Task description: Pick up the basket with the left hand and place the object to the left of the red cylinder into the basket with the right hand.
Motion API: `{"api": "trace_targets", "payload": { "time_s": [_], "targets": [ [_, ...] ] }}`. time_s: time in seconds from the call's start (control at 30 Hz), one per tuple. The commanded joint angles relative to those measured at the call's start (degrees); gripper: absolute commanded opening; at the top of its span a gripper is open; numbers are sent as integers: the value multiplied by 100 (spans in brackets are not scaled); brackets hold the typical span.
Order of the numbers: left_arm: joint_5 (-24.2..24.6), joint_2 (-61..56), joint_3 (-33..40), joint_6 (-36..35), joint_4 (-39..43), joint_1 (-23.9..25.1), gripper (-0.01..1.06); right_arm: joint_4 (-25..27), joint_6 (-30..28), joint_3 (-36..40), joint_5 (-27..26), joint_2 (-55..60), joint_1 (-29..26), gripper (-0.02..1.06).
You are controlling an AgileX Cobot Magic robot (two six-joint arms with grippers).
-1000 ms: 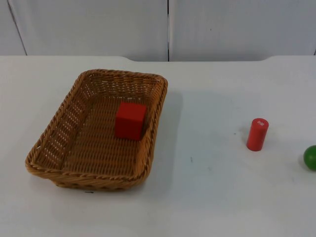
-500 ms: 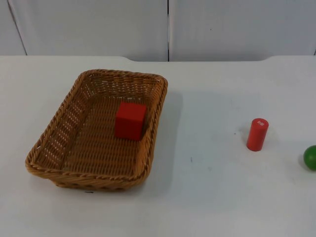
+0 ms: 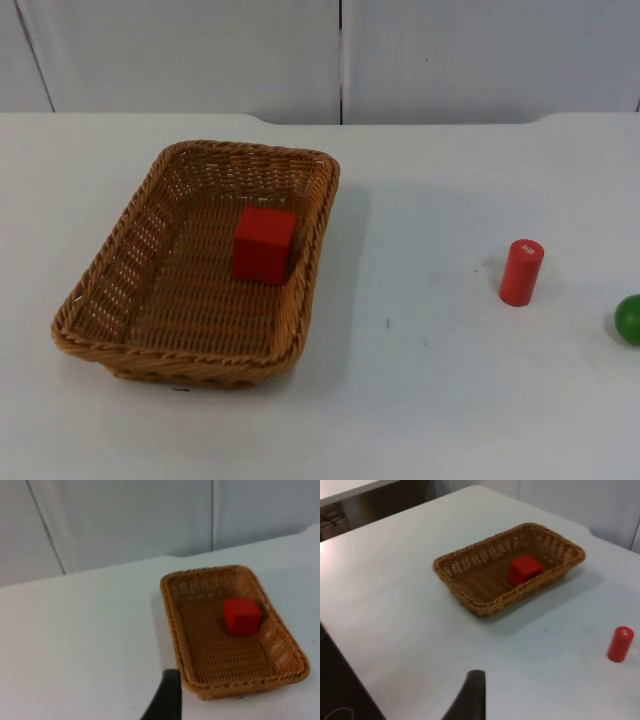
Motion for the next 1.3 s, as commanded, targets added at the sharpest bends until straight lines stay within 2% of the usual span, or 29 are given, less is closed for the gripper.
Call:
{"api": "trace_targets", "payload": {
  "time_s": [0.0,0.13,0.27,0.5,1.27],
  "targets": [
    [126,-49,69,-251,205,-9,79,-139,88,21,52,-198,4,84],
    [211,-49,284,-399,343,-9,79,-139,85,21,242,-223,4,84],
    [210,-49,328,-622,623,-9,79,-82,75,78,697,-223,4,84],
    [220,-49,328,-1185,1478,-9,79,-82,75,293,602,-223,4,84],
    [300,-49,424,-1311,1495,-9,81,-115,75,305,614,-223,4,84]
  ]
}}
